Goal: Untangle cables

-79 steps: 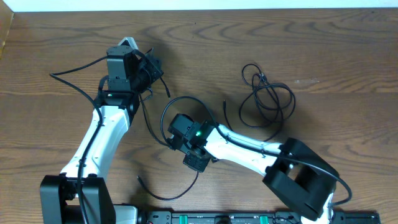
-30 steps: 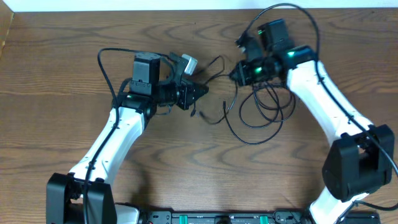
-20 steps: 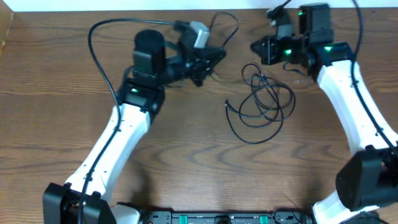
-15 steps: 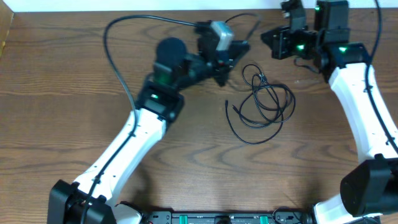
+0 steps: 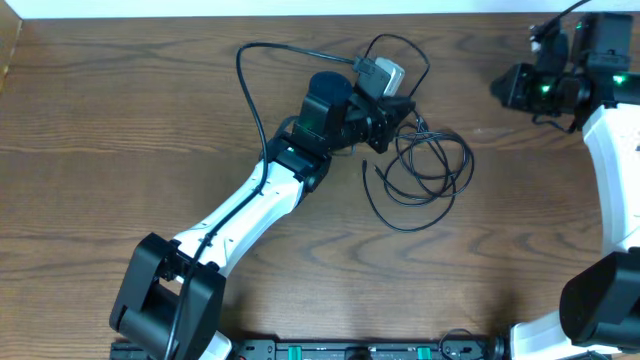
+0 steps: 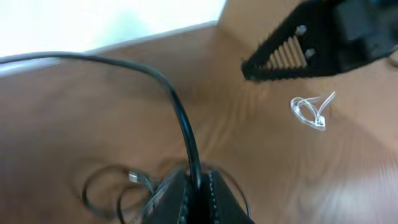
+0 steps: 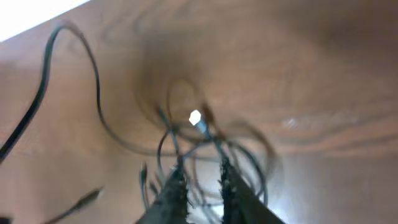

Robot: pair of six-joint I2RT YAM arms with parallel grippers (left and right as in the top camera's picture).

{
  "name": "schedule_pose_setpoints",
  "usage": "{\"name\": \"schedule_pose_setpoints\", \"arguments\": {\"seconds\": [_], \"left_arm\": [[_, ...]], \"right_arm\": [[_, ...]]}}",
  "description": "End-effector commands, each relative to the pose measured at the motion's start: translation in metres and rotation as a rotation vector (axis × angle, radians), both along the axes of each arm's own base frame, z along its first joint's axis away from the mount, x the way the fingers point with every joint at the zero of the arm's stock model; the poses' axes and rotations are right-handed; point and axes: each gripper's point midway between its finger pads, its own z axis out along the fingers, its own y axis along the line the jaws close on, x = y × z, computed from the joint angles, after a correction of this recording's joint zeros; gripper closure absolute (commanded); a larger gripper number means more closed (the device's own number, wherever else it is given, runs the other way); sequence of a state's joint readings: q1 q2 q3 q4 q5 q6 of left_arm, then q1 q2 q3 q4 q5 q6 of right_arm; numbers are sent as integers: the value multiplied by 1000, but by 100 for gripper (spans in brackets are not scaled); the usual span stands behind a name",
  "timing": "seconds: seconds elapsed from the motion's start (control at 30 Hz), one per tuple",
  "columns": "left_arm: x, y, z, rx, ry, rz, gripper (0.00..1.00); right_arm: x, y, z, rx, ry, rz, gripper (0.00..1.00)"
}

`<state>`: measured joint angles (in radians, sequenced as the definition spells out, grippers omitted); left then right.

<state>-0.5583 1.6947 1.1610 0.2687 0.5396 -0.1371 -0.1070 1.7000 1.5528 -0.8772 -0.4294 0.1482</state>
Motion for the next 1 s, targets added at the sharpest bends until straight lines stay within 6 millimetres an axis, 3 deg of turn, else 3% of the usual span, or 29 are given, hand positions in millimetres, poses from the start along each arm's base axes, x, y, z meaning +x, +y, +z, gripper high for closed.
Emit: {"name": "schedule_pose_setpoints", "arguments": {"seconds": [0.0,0.03,0.13,0.2,0.27,0.37,0.6,0.73,0.77,0.87,0.9,0.97], "left_arm": [[-5,3,-11,65,12,-18,92],[-6,4,-15,76,30,-19,92],[-8,5,-18,85,44,-19,92],[-9,5,-21,98,47,-24,92],[-11,7,-27,130,36,-40,92],[-16,10,-36,167,53,-53,92],[-18,11,-40,177,71,-54,92],[-18,11,-40,178,71,-54,92],[-18,11,-40,178,71,-54,92],[-19,12,-41,181,77,-55,92],[-19,12,-42,182,79,-55,92],[-21,13,-45,192,94,-56,92]], "right_arm": [[-30,39,-16,92,138,23,65],[-36,46,-25,138,203,-28,63],[-52,59,-53,234,366,-198,39],[-58,67,-85,297,438,-317,40],[-48,69,-103,354,397,-372,40],[-29,71,-113,424,292,-390,39],[-25,82,-125,462,237,-417,42],[-31,84,-142,436,278,-502,40],[-32,84,-144,431,281,-508,42],[-27,83,-147,387,235,-495,91],[-24,84,-145,379,208,-473,97],[-19,86,-140,387,178,-443,99]]}}
